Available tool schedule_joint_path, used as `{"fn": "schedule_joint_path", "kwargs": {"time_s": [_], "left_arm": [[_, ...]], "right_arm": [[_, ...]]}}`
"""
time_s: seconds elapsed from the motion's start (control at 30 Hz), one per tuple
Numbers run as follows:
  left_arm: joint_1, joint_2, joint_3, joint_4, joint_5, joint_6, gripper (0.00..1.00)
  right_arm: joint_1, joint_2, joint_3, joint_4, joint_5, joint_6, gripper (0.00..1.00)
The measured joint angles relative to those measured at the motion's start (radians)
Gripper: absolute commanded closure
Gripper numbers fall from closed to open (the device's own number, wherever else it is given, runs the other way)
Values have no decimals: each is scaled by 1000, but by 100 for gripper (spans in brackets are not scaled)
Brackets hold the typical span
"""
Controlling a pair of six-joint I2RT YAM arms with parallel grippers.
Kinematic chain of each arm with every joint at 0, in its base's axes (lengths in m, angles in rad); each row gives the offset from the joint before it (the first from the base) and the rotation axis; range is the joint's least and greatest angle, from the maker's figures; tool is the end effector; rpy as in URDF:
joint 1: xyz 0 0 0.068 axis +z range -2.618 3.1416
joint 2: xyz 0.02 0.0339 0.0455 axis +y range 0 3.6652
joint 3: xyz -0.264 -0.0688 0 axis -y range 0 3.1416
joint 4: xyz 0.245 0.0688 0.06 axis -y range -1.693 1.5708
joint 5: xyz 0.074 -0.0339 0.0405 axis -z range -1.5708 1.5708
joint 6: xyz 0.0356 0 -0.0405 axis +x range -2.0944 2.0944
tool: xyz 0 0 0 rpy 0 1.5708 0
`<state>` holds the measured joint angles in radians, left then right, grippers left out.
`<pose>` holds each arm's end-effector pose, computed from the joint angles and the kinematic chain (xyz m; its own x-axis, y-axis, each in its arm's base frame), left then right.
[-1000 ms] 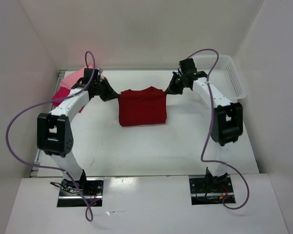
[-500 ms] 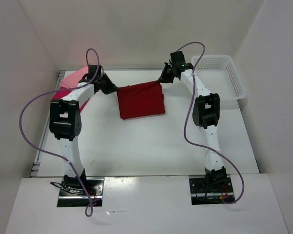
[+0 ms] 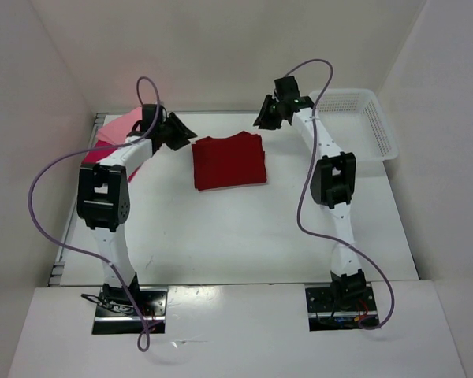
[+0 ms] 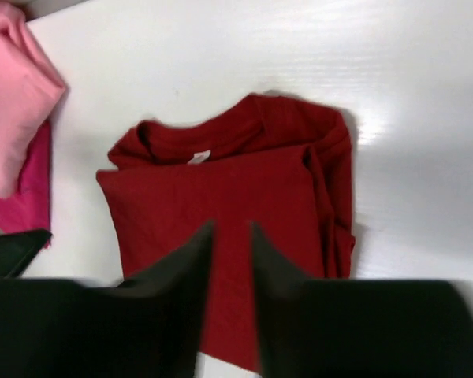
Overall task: Fold and stack the t-shirts
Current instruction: Fold the long partially folded tshirt into a neat square, then put the neatly folded tshirt into the corner of the board with the left arm
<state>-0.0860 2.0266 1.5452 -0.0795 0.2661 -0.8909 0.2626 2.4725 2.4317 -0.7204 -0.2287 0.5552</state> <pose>0.4703 -0.0499 0.2327 -0.5702 -0.7039 -0.4236 -0.2205 0.6278 -0.7464 0.5319 0.1513 0.2522 -0.7829 0.3212 -0.5328 0.0016 0.8575 0.5145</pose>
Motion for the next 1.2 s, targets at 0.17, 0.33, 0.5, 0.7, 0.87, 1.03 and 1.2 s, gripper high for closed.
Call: {"fn": "schedule_joint_path", "kwargs": {"time_s": [0.17,0.33,0.5,0.7,0.87,1.03,1.2], "left_arm": [[-108,-87,-168,41,51,16,45],[-72,-172,-346,27,76,40,26],[29,-149,-354,37,94,59,22],[16,1,-284,65,189,80,23],[-14,108,-157,97,234,104,39],[-82,221,-20,109,238,97,66],[-146,280,87,82,225,68,97]], "right_arm": [[58,-175,-330,60,-16,-23,100],[126,-394,-732,122,-39,-33,89],[114,-632,-962,138,-66,-53,62],[72,-848,-1099,161,-77,-69,54],[57,-877,-1150,172,-93,-71,54],[53,-890,-1196,182,-109,-62,54],[43,-956,-1220,182,-118,-50,54]]}}
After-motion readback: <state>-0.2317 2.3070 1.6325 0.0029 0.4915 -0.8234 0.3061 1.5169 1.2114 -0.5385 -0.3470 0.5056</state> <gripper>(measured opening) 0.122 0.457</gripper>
